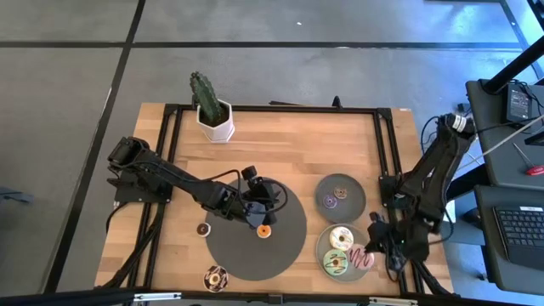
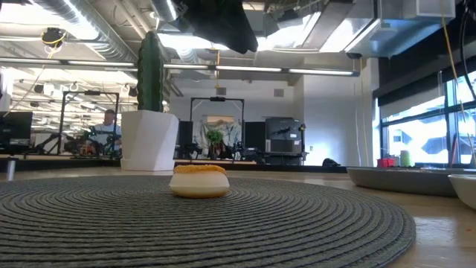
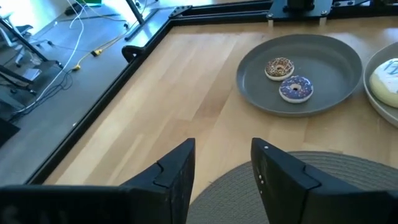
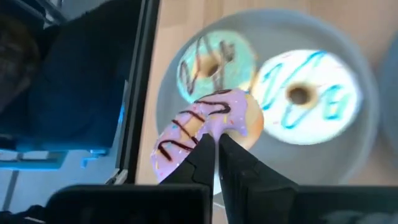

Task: Pick & Place donuts
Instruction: Put the large pink donut on the light gray plate, then put the small orange donut on the dark gray plate

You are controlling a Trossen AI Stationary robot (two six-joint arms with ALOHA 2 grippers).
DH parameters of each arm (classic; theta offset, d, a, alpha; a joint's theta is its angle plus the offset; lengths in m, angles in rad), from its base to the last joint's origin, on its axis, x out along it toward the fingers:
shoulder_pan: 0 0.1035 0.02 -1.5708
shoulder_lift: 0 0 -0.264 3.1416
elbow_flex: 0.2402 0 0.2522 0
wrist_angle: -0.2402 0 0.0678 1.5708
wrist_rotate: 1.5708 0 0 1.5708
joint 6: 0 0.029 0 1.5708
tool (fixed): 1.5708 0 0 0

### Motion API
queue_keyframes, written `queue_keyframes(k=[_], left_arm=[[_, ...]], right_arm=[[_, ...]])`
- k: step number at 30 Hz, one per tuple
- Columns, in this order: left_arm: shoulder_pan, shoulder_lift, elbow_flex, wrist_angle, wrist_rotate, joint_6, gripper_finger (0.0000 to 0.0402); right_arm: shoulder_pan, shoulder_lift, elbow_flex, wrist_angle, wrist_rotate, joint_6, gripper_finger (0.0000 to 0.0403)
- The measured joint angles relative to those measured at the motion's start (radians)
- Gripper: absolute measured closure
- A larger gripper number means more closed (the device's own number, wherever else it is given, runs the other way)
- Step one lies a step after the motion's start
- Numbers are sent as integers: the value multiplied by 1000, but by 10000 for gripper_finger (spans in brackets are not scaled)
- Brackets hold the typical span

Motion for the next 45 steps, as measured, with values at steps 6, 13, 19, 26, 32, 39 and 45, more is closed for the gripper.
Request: queue_keyframes(k=[6,13,19,26,32,39,45], left_arm=[[0,0,0,12,0,-10,253],[0,0,0,12,0,-34,250],[1,0,0,9,0,-34,252],[1,0,0,9,0,-25,251],[2,0,0,8,0,-25,250],[2,0,0,6,0,36,252],[-9,0,0,-43,198,16,249]], right_arm=[[30,123,0,81,31,1,386],[30,187,0,96,34,25,386],[30,212,0,89,24,103,386],[29,239,0,85,6,109,355],[29,245,0,76,-1,150,300],[28,210,0,32,6,216,260],[12,143,0,-118,182,393,254]])
